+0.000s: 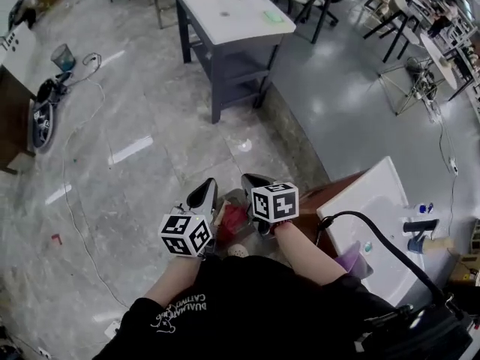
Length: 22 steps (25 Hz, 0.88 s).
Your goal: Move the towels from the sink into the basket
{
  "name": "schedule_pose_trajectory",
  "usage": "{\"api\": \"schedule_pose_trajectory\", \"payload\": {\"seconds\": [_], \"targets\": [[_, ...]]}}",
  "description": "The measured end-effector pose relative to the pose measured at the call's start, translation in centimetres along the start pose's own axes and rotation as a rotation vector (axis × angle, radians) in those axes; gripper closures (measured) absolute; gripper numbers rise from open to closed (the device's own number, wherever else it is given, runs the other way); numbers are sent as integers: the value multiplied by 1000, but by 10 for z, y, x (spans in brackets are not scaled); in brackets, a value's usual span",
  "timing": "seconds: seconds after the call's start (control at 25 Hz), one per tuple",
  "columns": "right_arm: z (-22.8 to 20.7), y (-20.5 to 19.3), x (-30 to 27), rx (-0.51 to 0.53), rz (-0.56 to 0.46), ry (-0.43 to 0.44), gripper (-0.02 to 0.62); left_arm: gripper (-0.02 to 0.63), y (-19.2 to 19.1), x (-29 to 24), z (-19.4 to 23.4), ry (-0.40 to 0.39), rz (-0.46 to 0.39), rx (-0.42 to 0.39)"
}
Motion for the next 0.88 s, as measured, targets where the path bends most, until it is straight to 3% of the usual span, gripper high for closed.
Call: {"api": "schedule_pose_trajectory", "payload": {"seconds": [0.24,0.44,0.64,0.88], "targets": [[15,49,45,84,-98,48,592,603,62,23,-24,42,-112,-71],[23,83,88,123,-187,65,592,603,107,55,-50,-1,-209,-130],[37,122,137,240,-329,74,592,603,136,83,-73,-17,-287,-131],[83,148,192,357,-485,183,591,603,156,108,-113,-60,-362,-165]]}}
Point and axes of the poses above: the fingertips, and each gripper's own axes: x backward along the fingers, z to its left, y out of its top, the point moved 4 cm from there along x, backward along the fingers, and after that the axes turned 1 degree about y, right-handed, at the moved point
